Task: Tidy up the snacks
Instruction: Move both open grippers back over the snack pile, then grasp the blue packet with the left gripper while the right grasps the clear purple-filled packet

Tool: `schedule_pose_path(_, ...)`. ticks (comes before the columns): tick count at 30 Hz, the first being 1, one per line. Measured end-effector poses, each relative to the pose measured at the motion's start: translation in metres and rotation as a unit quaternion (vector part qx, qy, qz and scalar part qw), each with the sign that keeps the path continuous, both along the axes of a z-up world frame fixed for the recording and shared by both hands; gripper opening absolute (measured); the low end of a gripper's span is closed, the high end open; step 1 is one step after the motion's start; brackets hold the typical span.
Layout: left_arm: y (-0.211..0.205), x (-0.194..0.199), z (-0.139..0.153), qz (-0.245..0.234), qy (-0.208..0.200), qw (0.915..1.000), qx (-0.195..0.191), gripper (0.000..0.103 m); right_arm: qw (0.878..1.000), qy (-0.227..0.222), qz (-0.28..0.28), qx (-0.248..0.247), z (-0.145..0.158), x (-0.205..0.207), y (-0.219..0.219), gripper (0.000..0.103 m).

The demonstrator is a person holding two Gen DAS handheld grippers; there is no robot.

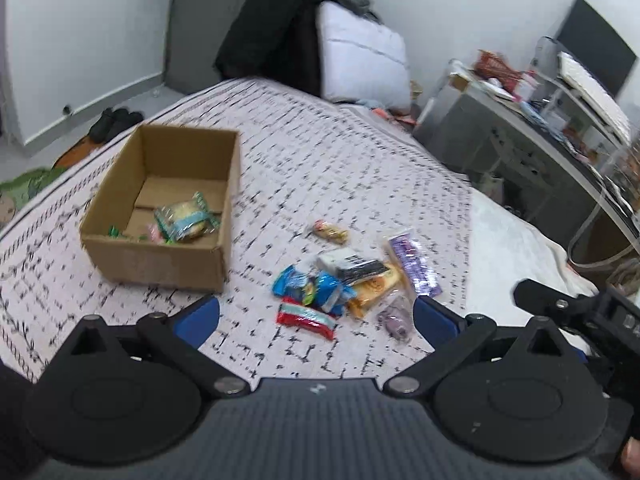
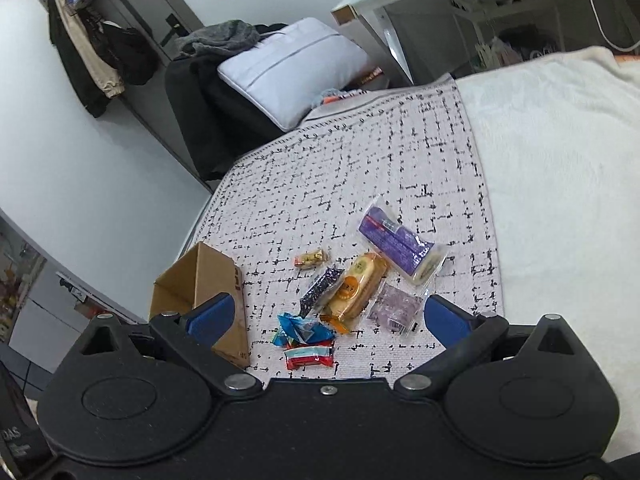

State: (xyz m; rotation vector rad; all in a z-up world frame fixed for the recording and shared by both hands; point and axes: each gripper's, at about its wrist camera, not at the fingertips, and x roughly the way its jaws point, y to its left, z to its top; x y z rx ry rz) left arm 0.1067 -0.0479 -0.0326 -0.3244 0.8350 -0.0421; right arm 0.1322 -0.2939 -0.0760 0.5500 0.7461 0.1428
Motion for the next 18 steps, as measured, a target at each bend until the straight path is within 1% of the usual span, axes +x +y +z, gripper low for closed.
schedule_pose_path(1, 0.003, 0.001, -0.004, 0.005, 0.003, 1.0000, -0.005, 0.103, 1.000, 0.004, -0.001, 0.000, -0.002, 0.003, 0.001, 0.100)
schedule_pose_path(5, 0.009, 0.011, -0.023, 0.010, 0.019, 0.9995, -0.024, 0.102, 1.000, 0.025, -0.009, 0.013, -0.011, 0.014, -0.001, 0.088)
schedule_pose_path(6, 0.009, 0.012, -0.027, 0.010, 0.020, 0.9994, -0.027, 0.102, 0.999, 0.032, -0.015, 0.018, -0.014, 0.018, -0.002, 0.086)
schedule_pose_path(9, 0.010, 0.020, -0.037, 0.006, 0.025, 0.9987, -0.044, 0.101, 0.998, 0.050, -0.031, 0.023, -0.023, 0.028, -0.006, 0.077)
schedule_pose_path(13, 0.009, 0.031, -0.048, 0.002, 0.025, 0.9977, -0.063, 0.100, 0.996, 0.076, -0.050, 0.024, -0.036, 0.041, -0.008, 0.069)
schedule_pose_path(15, 0.008, 0.039, -0.053, 0.000, 0.025, 0.9970, -0.073, 0.096, 0.994, 0.089, -0.064, 0.023, -0.042, 0.047, -0.009, 0.062)
schedule_pose_path(18, 0.003, 0.049, -0.060, -0.006, 0.027, 0.9965, -0.078, 0.089, 0.991, 0.110, -0.076, 0.022, -0.053, 0.057, -0.009, 0.057)
